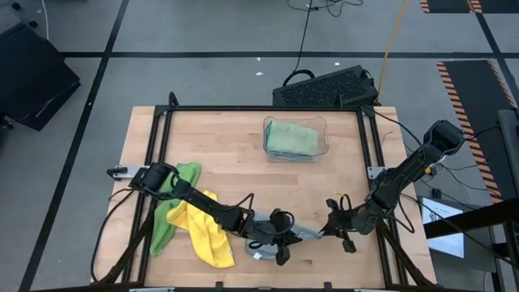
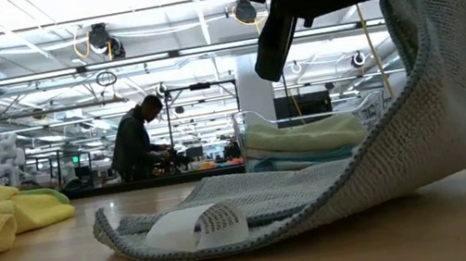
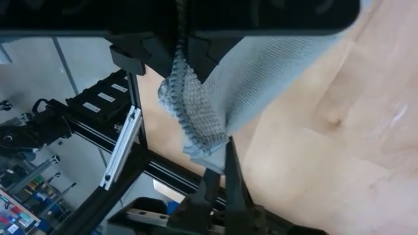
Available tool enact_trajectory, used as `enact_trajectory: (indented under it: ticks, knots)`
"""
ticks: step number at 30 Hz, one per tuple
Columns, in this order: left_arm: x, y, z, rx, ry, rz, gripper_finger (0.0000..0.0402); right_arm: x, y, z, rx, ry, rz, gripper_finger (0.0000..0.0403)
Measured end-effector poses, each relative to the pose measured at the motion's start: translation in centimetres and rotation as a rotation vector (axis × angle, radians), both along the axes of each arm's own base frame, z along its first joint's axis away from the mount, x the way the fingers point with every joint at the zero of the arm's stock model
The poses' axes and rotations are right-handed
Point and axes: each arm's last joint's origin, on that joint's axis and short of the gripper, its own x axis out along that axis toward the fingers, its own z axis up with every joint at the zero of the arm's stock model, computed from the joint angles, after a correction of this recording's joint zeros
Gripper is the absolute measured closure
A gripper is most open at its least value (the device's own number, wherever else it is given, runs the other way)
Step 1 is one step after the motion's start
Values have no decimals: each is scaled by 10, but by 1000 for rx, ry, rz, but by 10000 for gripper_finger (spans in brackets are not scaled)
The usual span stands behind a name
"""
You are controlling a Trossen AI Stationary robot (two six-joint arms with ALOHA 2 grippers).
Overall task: Fold microfiber towels
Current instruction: Fold the gray towel
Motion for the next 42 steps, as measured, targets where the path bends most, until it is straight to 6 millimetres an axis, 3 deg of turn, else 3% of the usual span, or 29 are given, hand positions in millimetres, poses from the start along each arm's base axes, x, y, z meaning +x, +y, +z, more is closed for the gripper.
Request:
enact_trajectory:
  ticks: [9,13,18,23,29,33,37,42]
  knots:
    - [2,5,0,9,-5,45,321,-1,4,2,141,53,5,399]
    - [2,6,0,21,-10,77,309,-1,5,3,157,58,-1,400]
    - [2,6,0,51,-14,73,323,-2,5,3,158,59,-1,401]
    - [0,7,5,63,-15,69,386,-2,5,3,192,78,-24,402]
    - [-10,11,42,182,-58,8,387,-1,4,17,463,132,-137,402]
    - [-23,18,79,163,-92,-6,397,3,1,41,651,98,-187,402]
    - [-31,31,108,149,-129,-88,389,9,-6,75,702,37,-211,402]
    - [-40,63,135,204,-130,-128,397,12,-31,114,655,100,-374,402]
